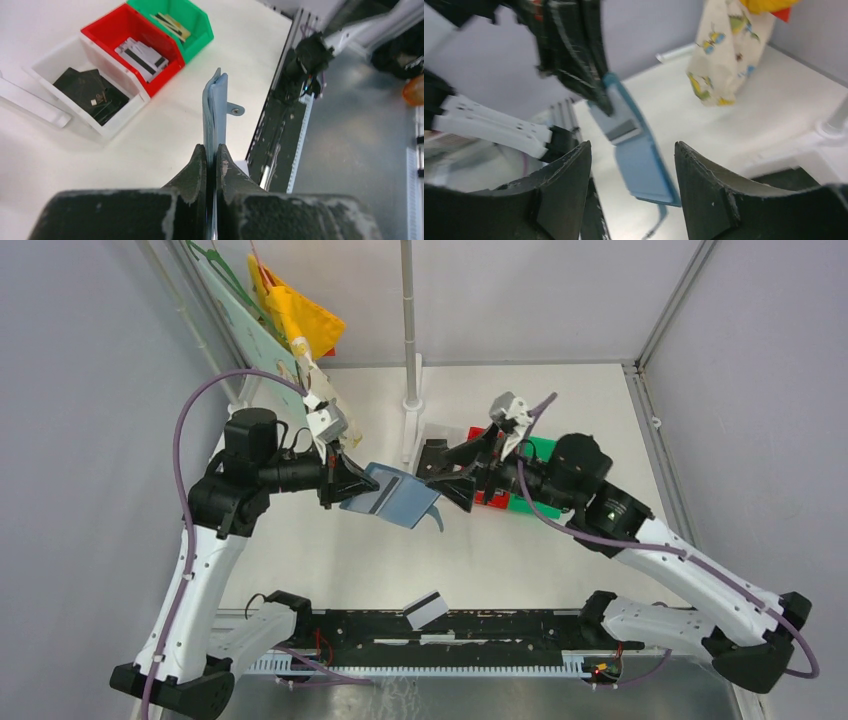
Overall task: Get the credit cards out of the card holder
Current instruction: Remove the credit card from the card holder.
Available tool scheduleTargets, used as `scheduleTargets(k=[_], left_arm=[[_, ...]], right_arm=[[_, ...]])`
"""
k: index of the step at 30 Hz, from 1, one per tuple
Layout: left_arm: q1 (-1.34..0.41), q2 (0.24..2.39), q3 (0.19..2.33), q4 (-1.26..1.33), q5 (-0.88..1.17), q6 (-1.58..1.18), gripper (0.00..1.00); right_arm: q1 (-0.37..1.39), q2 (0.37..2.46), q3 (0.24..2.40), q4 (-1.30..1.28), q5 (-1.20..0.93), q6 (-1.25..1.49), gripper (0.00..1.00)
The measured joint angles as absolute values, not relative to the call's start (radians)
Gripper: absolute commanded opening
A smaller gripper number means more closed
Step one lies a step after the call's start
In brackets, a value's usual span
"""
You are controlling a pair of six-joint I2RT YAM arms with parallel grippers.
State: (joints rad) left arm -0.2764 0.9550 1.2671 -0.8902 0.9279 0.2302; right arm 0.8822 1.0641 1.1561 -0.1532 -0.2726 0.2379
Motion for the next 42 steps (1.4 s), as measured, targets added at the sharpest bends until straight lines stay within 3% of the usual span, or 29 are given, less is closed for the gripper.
scheduleTargets(k=[4, 8, 28, 30, 35, 42], left_arm=[[-0.276, 0.934, 1.249, -0.759, 0.89, 0.044, 0.02], [-0.276, 0.938, 1.228, -0.683, 0.887, -0.091, 0.02], [-0.272, 0.945, 1.225, -0.564, 0.945, -0.291, 0.02], [-0.27, 0.945, 1.225, -0.556, 0.947, -0.302, 0.02], [-0.264, 0.939, 1.223, -0.523, 0.953, -0.314, 0.02], [-0.262, 0.922, 1.208, -0.506, 0.969, -0.314, 0.14]], right_arm=[[0.892, 0.994, 1.003, 0.152, -0.357, 0.444, 0.67], [0.906, 1.074, 0.882, 0.378, -0.435, 0.621, 0.67], [0.913, 1.226, 0.82, 0.616, -0.493, 0.827, 0.61], [0.913, 1.232, 0.82, 0.632, -0.493, 0.84, 0.58], [0.907, 1.258, 0.814, 0.703, -0.496, 0.892, 0.37], [0.9, 1.313, 0.764, 0.872, -0.496, 1.011, 0.17]])
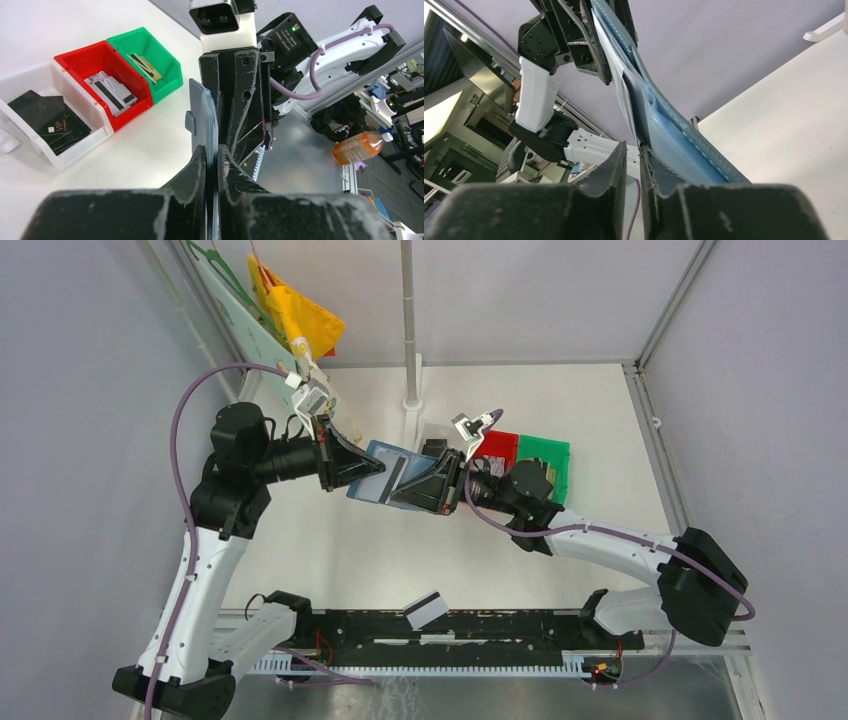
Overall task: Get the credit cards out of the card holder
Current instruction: Remove the credit card from the card holder.
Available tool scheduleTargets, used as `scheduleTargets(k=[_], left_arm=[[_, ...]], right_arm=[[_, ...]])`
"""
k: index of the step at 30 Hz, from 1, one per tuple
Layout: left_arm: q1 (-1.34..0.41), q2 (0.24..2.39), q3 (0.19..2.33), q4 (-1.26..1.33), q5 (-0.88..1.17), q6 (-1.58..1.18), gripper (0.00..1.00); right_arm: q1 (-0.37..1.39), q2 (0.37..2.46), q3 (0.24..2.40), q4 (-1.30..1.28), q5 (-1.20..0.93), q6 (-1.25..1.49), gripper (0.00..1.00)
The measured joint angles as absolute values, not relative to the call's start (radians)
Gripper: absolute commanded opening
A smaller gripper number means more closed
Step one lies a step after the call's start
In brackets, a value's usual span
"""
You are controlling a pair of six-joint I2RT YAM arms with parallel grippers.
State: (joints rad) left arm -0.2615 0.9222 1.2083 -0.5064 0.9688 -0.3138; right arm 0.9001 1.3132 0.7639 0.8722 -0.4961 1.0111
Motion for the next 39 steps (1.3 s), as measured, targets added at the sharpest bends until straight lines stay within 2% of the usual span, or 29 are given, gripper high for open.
scheduleTargets(k=[6, 10, 16, 21, 22, 23, 26, 29, 32, 33, 36, 39], left_arm=[[-0.261, 0.936, 1.205, -0.529, 0.996, -0.289, 0.22], [-0.265, 0.953, 1.205, -0.558, 1.033, -0.268, 0.23], [-0.266, 0.97, 1.21, -0.599, 1.079, -0.267, 0.14], [-0.272, 0.975, 1.223, -0.603, 1.097, -0.267, 0.02], [-0.273, 0.975, 1.225, -0.604, 1.1, -0.267, 0.02], [-0.273, 0.975, 1.227, -0.604, 1.102, -0.267, 0.02], [-0.273, 0.975, 1.227, -0.604, 1.102, -0.267, 0.02], [-0.271, 0.975, 1.227, -0.602, 1.098, -0.268, 0.02], [-0.268, 0.974, 1.228, -0.585, 1.09, -0.268, 0.02], [-0.265, 0.973, 1.228, -0.579, 1.088, -0.268, 0.02], [-0.259, 0.972, 1.232, -0.566, 1.074, -0.268, 0.02], [-0.255, 0.969, 1.234, -0.558, 1.076, -0.27, 0.02]], right_arm=[[0.897, 1.329, 0.715, 0.979, -0.493, 1.085, 0.0], [0.893, 1.327, 0.678, 1.032, -0.489, 1.107, 0.0], [0.886, 1.28, 0.616, 1.055, -0.474, 1.103, 0.0], [0.884, 1.24, 0.596, 1.053, -0.462, 1.084, 0.0], [0.884, 1.239, 0.596, 1.053, -0.462, 1.081, 0.02], [0.884, 1.239, 0.596, 1.053, -0.462, 1.077, 0.09], [0.883, 1.239, 0.6, 1.047, -0.463, 1.069, 0.36], [0.884, 1.242, 0.617, 1.046, -0.47, 1.07, 0.44], [0.884, 1.258, 0.646, 1.044, -0.475, 1.067, 0.46], [0.884, 1.266, 0.656, 1.041, -0.476, 1.067, 0.45], [0.883, 1.293, 0.681, 1.037, -0.479, 1.066, 0.27], [0.881, 1.313, 0.686, 1.041, -0.478, 1.073, 0.13]])
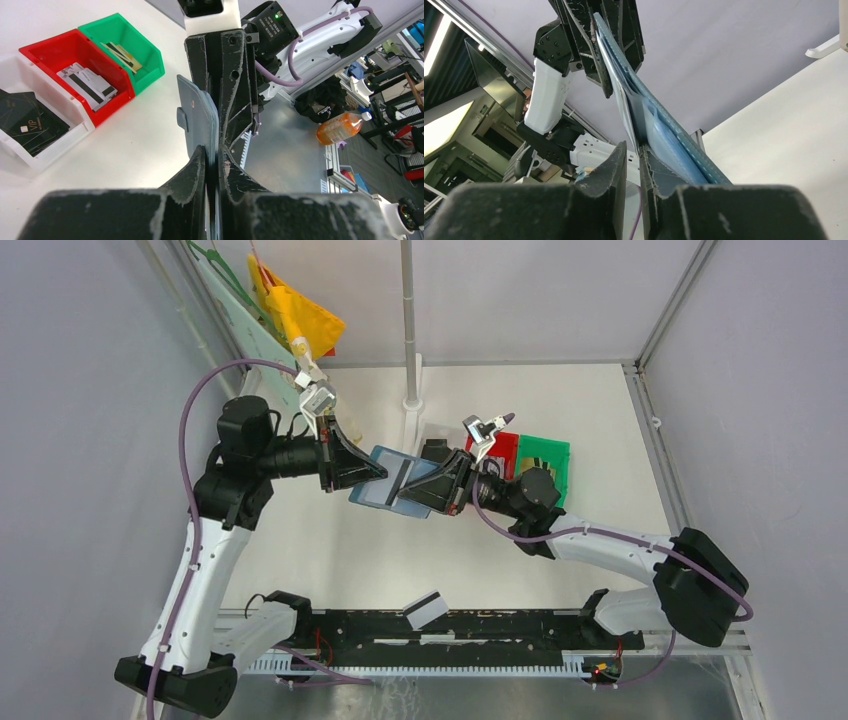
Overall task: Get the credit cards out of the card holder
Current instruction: Remove the credit card from the card holder.
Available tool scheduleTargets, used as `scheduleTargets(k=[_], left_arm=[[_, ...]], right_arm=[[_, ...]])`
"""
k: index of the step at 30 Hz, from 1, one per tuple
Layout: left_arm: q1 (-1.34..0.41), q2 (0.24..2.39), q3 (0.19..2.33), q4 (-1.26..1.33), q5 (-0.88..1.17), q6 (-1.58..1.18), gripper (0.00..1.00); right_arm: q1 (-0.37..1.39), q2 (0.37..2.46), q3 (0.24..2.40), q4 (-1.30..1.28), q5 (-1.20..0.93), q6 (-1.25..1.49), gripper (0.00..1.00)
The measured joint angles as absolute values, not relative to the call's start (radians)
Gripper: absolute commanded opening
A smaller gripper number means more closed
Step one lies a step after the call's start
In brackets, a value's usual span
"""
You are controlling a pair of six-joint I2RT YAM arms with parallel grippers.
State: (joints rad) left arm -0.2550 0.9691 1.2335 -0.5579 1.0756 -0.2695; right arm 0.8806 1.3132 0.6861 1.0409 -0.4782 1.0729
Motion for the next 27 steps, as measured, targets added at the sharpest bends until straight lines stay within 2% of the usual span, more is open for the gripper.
scheduleTargets(k=[3, 20, 21, 24, 27], left_arm=[[-0.255, 0.965, 1.234, -0.551, 1.077, -0.275, 0.02], [-0.276, 0.978, 1.258, -0.569, 1.039, -0.277, 0.02], [-0.276, 0.978, 1.258, -0.568, 1.039, -0.277, 0.02], [-0.276, 0.977, 1.258, -0.567, 1.039, -0.28, 0.02], [-0.276, 0.977, 1.258, -0.564, 1.036, -0.28, 0.02]], right_arm=[[0.88, 1.322, 0.686, 1.054, -0.478, 1.083, 0.01], [0.859, 1.237, 0.545, 1.153, -0.419, 1.089, 0.0], [0.859, 1.238, 0.545, 1.155, -0.418, 1.091, 0.01], [0.859, 1.248, 0.551, 1.159, -0.419, 1.101, 0.18], [0.867, 1.279, 0.584, 1.169, -0.422, 1.113, 0.28]])
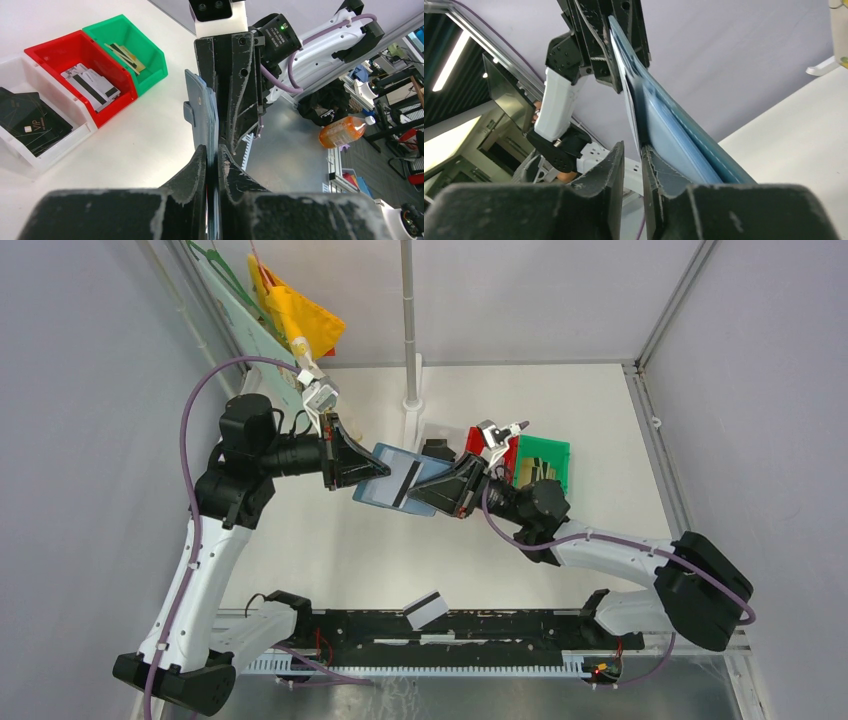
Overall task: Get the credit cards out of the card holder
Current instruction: Remove the credit card from the card holder.
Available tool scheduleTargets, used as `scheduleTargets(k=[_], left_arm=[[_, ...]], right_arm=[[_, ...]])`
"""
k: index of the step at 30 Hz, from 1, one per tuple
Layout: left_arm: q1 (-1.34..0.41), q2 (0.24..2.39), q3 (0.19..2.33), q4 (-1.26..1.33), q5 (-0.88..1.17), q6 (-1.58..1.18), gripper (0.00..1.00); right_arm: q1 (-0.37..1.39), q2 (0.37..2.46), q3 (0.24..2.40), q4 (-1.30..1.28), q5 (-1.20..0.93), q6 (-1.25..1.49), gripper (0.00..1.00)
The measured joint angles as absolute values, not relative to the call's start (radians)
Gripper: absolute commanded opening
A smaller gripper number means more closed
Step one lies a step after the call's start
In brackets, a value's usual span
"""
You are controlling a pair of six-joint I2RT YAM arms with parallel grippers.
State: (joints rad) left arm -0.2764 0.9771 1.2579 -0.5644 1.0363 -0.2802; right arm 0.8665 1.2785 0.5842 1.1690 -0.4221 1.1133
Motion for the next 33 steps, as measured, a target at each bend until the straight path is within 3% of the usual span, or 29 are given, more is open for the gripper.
scheduleTargets(k=[6, 12, 22, 28, 33], left_arm=[[-0.27, 0.975, 1.258, -0.551, 1.023, -0.281, 0.02], [-0.268, 0.97, 1.258, -0.545, 1.023, -0.281, 0.02], [-0.272, 0.98, 1.289, -0.604, 0.969, -0.234, 0.02], [-0.272, 0.994, 1.299, -0.685, 0.891, -0.118, 0.02], [-0.272, 0.995, 1.285, -0.753, 0.844, 0.022, 0.02]], right_arm=[[0.888, 1.336, 0.649, 1.191, -0.425, 1.127, 0.3], [0.888, 1.361, 0.653, 1.207, -0.42, 1.139, 0.0], [0.834, 1.27, 0.58, 1.159, -0.435, 1.119, 0.0], [0.681, 1.089, 0.474, 0.93, -0.471, 1.026, 0.0], [0.529, 1.019, 0.537, 0.525, -0.473, 0.823, 0.0]])
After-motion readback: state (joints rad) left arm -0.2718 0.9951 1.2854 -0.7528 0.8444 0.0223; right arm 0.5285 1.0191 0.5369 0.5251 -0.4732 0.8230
